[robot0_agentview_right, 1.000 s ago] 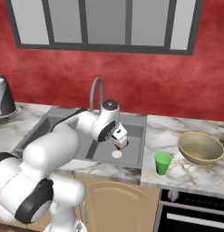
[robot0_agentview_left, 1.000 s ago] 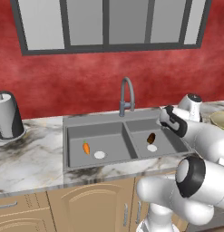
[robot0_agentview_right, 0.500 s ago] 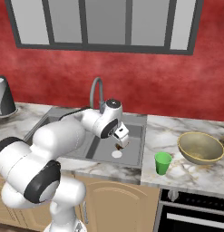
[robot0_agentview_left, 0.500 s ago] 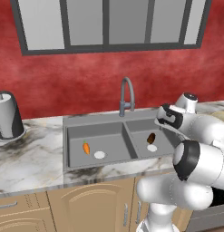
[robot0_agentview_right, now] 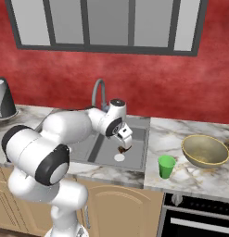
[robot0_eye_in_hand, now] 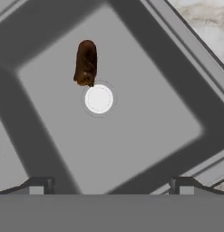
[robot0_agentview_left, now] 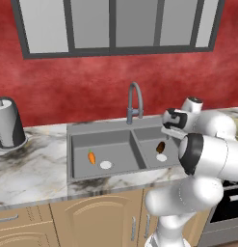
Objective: Remove the sweet potato and carrot from the sink. Then move the bowl and cup from the counter to the sink for washing.
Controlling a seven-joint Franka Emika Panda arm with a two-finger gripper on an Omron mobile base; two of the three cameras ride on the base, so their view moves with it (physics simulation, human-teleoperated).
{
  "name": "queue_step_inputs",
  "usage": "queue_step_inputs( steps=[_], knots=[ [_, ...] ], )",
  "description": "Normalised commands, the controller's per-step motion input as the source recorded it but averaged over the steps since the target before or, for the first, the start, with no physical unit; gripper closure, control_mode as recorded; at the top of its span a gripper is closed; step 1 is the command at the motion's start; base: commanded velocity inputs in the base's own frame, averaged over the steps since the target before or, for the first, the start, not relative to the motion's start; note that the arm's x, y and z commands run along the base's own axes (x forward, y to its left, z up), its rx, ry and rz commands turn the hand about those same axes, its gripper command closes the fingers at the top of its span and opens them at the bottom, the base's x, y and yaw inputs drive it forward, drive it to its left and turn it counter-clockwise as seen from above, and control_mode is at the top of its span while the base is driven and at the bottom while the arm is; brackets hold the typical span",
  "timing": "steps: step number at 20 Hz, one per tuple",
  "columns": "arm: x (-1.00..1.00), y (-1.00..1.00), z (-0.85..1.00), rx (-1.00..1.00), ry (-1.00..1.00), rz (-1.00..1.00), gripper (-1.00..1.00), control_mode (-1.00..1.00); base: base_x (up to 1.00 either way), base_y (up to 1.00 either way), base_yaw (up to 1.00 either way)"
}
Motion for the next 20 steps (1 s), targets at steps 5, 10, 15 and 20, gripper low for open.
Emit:
queue_step_inputs(
  steps=[5,10,15,20],
  knots=[
    [0.19,0.0,-0.23,0.0,0.04,-0.02,-1.0,-1.0,0.0,0.0,0.0],
    [0.19,0.0,-0.23,0.0,0.0,-0.04,-1.0,-1.0,0.0,0.0,0.0],
    [0.18,0.0,-0.27,0.0,0.0,-0.02,-1.0,-1.0,0.0,0.0,0.0],
    [0.17,0.0,-0.26,0.0,0.0,-0.01,-1.0,-1.0,0.0,0.0,0.0]
  ],
)
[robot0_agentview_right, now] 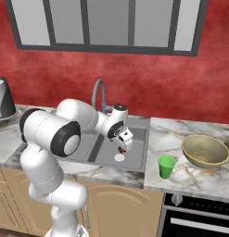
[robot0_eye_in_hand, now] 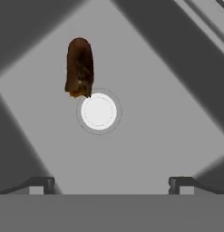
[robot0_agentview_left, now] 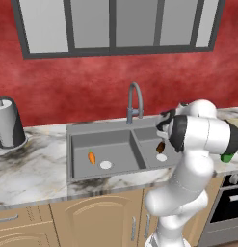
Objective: Remove the sweet potato and carrot from the sink. Then move the bowl and cup from the counter to the sink for washing.
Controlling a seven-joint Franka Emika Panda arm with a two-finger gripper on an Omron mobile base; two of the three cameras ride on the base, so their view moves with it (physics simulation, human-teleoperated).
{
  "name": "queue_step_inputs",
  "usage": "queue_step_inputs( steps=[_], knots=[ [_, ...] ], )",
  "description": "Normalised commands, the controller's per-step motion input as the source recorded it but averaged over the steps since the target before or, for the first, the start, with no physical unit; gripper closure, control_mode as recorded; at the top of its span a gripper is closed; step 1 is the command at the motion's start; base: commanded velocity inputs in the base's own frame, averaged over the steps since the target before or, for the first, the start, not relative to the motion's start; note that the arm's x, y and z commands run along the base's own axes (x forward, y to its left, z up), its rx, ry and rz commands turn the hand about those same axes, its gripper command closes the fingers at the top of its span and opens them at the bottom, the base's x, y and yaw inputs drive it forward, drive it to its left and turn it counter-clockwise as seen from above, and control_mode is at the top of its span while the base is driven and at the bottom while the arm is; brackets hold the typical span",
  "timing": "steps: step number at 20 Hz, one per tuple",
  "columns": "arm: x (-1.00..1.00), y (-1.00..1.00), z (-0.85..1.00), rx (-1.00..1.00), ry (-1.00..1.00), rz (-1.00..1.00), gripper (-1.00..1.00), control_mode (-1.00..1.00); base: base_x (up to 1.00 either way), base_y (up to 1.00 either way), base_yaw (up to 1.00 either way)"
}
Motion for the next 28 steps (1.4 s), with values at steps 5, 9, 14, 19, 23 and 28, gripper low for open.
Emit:
queue_step_inputs(
  steps=[5,9,14,19,23,28],
  knots=[
    [0.22,0.0,-0.19,0.0,0.0,0.0,-1.0,-1.0,0.0,0.0,0.0],
    [0.23,0.0,-0.18,0.0,0.0,0.0,-1.0,-1.0,0.0,0.0,0.0],
    [0.25,0.0,-0.18,0.0,0.0,0.0,-1.0,-1.0,0.0,0.0,0.0],
    [0.24,-0.02,-0.17,0.0,0.0,0.0,-1.0,-1.0,0.0,0.0,0.0],
    [0.22,-0.05,-0.18,0.0,0.0,0.0,-1.0,-1.0,0.0,0.0,0.0],
    [0.2,-0.07,-0.17,-0.01,-0.02,0.0,-1.0,-1.0,0.0,0.0,0.0]
  ],
)
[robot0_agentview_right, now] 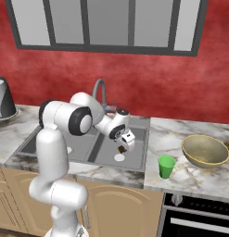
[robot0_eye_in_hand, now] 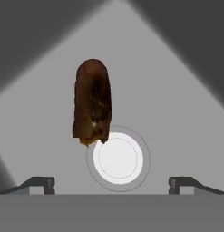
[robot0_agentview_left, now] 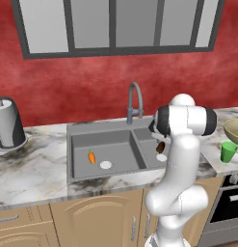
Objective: Remove the sweet potato and carrot from the sink. Then move the bowl and cup from the counter to the sink for washing.
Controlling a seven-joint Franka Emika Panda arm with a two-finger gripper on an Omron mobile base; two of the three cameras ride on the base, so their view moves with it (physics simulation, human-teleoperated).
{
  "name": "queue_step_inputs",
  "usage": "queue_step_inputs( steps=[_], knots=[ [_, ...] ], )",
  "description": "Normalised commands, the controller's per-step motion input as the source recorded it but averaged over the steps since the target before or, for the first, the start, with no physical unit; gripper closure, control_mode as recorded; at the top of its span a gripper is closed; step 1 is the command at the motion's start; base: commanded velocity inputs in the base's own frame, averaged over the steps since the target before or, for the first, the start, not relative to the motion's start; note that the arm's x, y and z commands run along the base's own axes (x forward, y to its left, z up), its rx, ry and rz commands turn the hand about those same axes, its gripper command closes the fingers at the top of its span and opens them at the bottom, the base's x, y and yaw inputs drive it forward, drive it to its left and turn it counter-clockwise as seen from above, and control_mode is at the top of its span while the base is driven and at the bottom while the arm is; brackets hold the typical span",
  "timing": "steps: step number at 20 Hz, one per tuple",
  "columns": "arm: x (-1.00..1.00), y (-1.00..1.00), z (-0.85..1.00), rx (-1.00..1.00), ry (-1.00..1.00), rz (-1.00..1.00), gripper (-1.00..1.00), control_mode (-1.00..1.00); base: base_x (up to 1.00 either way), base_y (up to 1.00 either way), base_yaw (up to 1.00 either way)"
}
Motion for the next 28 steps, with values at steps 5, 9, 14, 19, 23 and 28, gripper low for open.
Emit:
queue_step_inputs(
  steps=[5,9,14,19,23,28],
  knots=[
    [0.21,-0.05,-0.15,0.0,-0.05,0.0,-1.0,-1.0,0.0,0.0,0.0],
    [0.22,-0.02,-0.16,0.0,-0.04,0.0,-1.0,-1.0,0.0,0.0,0.0],
    [0.21,-0.01,-0.17,0.0,-0.03,0.0,-1.0,-1.0,0.0,0.0,0.0],
    [0.2,0.0,-0.19,-0.02,-0.03,-0.01,-1.0,-1.0,0.0,0.0,0.0],
    [0.18,-0.02,-0.19,-0.02,0.0,-0.02,-1.0,-1.0,0.0,0.0,0.0],
    [0.19,0.0,-0.18,-0.02,0.0,-0.02,-1.0,-1.0,0.0,0.0,0.0]
  ],
)
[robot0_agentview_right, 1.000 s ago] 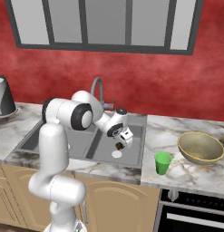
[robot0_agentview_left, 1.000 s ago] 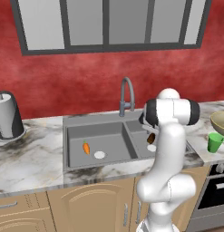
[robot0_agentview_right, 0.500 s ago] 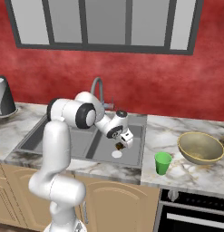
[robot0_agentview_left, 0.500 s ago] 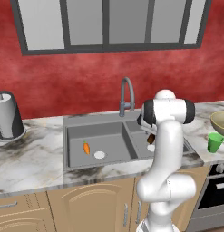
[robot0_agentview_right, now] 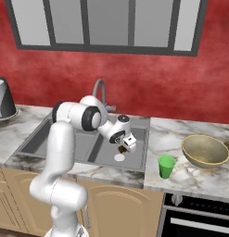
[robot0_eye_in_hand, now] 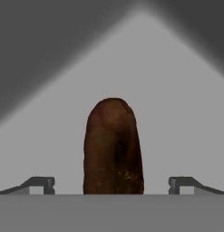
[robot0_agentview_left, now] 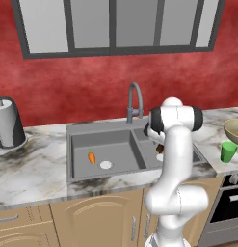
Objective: Remove the sweet potato and carrot from the sink. Then move the bowl and cup from the counter to the sink for washing.
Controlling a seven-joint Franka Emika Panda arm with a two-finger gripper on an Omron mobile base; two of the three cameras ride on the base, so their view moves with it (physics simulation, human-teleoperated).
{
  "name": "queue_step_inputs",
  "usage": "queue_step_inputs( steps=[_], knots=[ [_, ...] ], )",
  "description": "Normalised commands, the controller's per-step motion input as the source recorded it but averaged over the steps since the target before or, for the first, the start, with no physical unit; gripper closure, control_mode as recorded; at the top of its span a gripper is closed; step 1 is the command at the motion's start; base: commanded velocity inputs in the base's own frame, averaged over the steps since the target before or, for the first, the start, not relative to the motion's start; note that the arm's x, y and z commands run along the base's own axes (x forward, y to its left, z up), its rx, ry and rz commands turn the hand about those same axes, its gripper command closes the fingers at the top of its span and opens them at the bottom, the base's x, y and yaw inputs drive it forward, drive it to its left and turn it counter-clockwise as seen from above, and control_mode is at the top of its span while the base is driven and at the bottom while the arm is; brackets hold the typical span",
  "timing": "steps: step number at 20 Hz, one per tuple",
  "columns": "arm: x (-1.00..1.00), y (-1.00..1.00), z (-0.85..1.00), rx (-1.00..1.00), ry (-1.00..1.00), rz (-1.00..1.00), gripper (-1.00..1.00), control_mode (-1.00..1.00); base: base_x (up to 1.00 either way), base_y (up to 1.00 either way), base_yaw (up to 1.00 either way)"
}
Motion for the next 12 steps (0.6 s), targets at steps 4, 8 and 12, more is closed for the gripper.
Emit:
queue_step_inputs(
  steps=[4,8,12],
  knots=[
    [0.19,0.0,-0.17,-0.02,0.0,-0.02,-1.0,-1.0,0.0,0.0,0.0],
    [0.18,-0.01,-0.17,-0.01,0.0,-0.01,-1.0,-1.0,0.0,0.0,0.0],
    [0.15,-0.04,-0.18,-0.01,0.0,-0.02,-1.0,-1.0,0.0,0.0,0.0]
  ],
)
